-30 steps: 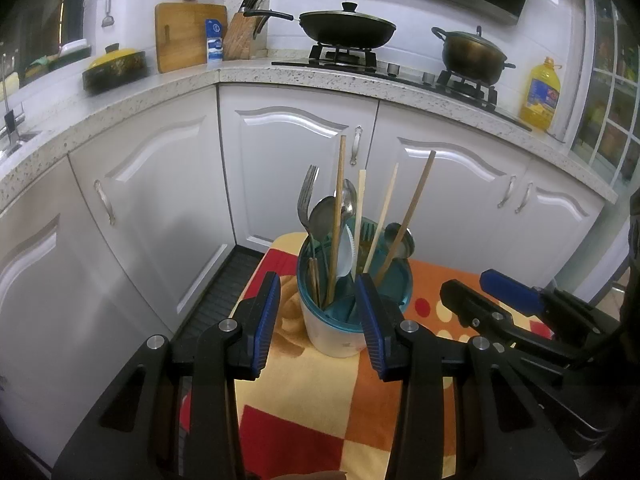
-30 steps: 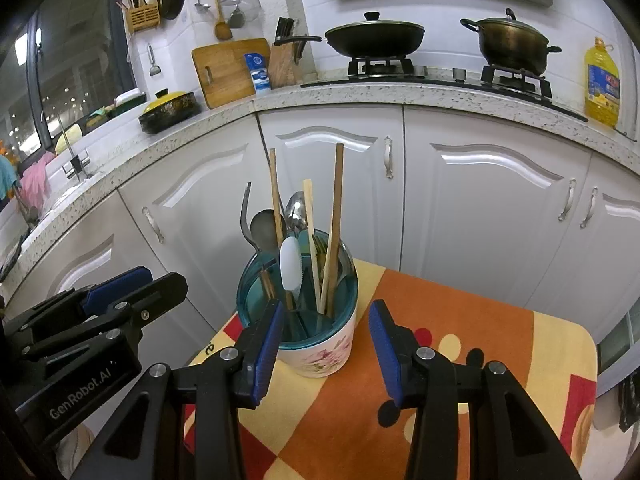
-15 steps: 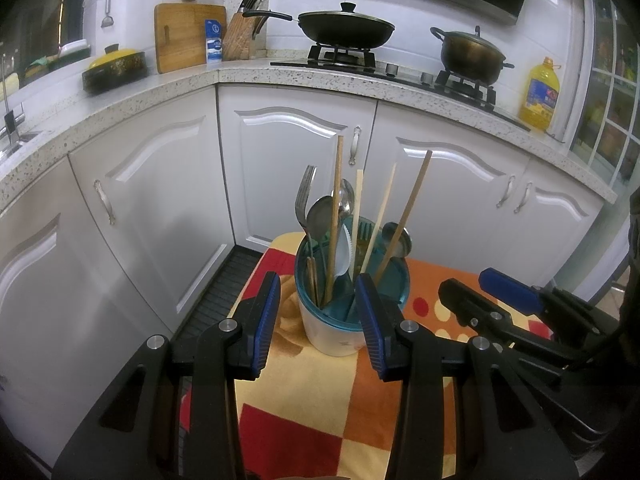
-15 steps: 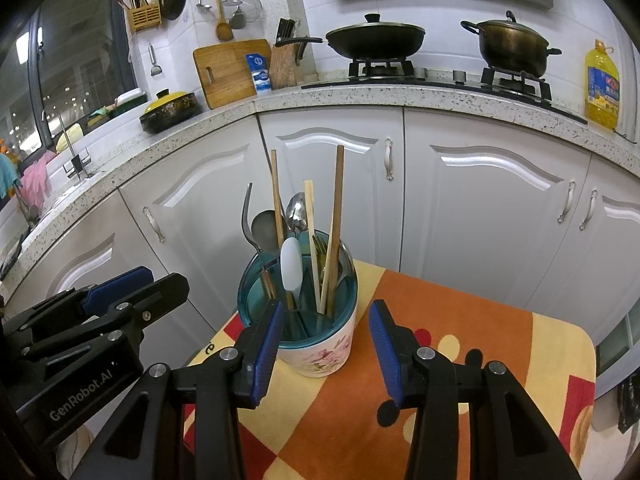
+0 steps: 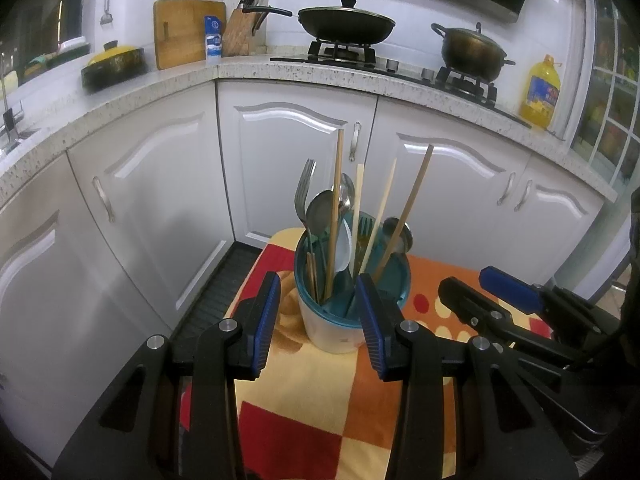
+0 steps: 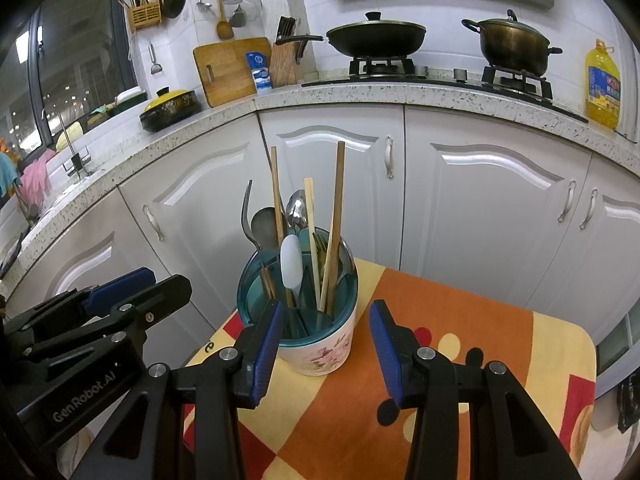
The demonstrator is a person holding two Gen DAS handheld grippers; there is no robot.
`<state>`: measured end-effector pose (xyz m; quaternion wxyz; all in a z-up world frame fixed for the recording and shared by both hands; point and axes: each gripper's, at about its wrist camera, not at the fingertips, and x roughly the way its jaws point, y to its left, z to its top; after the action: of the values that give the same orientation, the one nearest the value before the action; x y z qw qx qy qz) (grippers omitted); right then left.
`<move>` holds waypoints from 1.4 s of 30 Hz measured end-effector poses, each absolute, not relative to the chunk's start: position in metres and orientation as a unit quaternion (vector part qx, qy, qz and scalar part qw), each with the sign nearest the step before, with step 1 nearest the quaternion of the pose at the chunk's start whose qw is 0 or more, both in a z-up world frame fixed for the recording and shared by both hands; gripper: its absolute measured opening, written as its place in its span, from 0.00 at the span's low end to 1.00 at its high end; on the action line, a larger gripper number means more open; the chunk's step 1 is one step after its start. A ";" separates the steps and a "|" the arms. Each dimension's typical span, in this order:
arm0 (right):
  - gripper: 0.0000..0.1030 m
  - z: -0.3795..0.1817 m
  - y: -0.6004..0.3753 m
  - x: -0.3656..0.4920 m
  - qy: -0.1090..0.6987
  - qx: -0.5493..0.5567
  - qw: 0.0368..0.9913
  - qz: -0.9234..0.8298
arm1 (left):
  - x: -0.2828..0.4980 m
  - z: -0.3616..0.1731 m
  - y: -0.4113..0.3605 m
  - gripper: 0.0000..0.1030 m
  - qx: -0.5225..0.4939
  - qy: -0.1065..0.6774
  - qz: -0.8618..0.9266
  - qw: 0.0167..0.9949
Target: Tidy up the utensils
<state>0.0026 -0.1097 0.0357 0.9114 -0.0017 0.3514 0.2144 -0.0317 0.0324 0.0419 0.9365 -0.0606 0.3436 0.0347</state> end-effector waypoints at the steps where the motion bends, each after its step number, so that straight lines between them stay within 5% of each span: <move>1: 0.42 0.036 -0.110 0.002 0.351 -0.002 0.911 0.214 | -0.032 0.042 0.032 0.37 -0.061 0.343 0.035 0.937; 42: 0.43 0.030 -0.106 0.008 0.358 -0.013 0.908 0.218 | -0.030 0.038 0.031 0.37 -0.062 0.349 0.036 0.935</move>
<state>0.0079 -0.1060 0.0302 0.9076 -0.0128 0.3585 0.2181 -0.0301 0.0308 0.0385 0.9346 -0.0615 0.3486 0.0363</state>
